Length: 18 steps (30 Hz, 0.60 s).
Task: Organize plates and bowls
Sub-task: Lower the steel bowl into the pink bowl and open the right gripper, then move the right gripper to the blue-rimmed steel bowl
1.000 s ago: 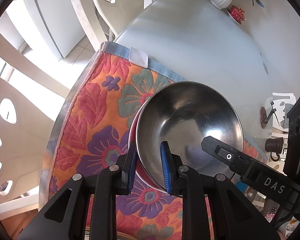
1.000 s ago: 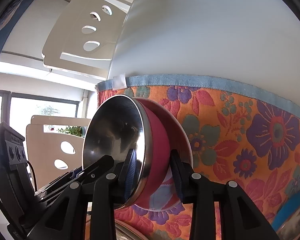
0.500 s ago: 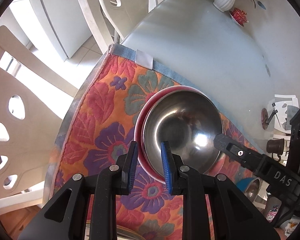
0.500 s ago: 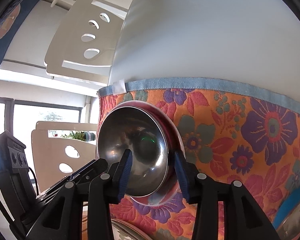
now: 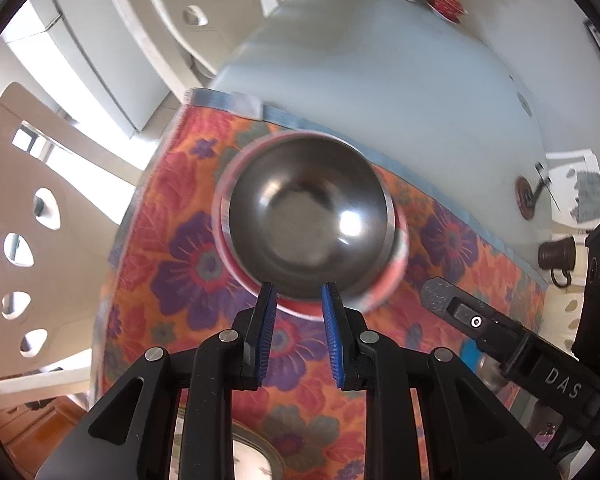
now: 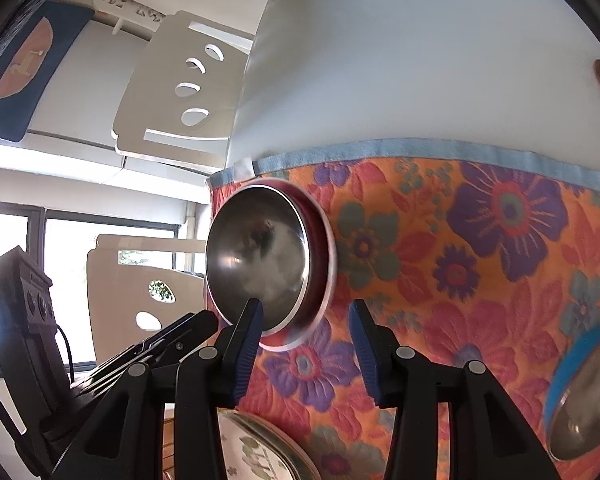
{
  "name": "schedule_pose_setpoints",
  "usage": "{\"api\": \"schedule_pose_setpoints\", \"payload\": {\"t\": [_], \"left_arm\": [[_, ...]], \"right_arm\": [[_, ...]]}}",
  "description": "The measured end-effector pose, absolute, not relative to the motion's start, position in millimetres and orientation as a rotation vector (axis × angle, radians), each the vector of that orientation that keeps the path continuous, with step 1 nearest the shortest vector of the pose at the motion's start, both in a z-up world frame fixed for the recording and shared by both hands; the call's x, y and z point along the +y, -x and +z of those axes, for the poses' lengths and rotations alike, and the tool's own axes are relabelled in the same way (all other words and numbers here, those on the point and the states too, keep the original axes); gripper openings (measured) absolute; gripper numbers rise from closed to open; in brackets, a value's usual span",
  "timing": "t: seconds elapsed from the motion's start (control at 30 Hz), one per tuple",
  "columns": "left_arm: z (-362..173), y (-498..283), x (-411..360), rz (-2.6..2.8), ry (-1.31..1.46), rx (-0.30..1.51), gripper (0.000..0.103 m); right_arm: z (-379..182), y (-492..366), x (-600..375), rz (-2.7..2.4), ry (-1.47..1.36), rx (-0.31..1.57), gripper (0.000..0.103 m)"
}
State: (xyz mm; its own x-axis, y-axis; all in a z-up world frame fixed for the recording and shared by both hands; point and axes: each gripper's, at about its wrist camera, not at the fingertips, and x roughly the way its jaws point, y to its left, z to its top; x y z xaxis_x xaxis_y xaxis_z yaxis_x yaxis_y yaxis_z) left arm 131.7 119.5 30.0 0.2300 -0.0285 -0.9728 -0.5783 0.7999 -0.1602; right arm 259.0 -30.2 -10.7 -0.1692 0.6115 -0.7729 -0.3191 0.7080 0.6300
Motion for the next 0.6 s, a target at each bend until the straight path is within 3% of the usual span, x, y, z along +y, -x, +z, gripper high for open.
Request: {"api": "schedule_pose_setpoints", "payload": {"t": [0.6], "left_arm": [[27, -134, 9, 0.307, 0.465, 1.363, 0.024]], "right_arm": [[-9, -228, -143, 0.809, -0.311, 1.528, 0.046]]}}
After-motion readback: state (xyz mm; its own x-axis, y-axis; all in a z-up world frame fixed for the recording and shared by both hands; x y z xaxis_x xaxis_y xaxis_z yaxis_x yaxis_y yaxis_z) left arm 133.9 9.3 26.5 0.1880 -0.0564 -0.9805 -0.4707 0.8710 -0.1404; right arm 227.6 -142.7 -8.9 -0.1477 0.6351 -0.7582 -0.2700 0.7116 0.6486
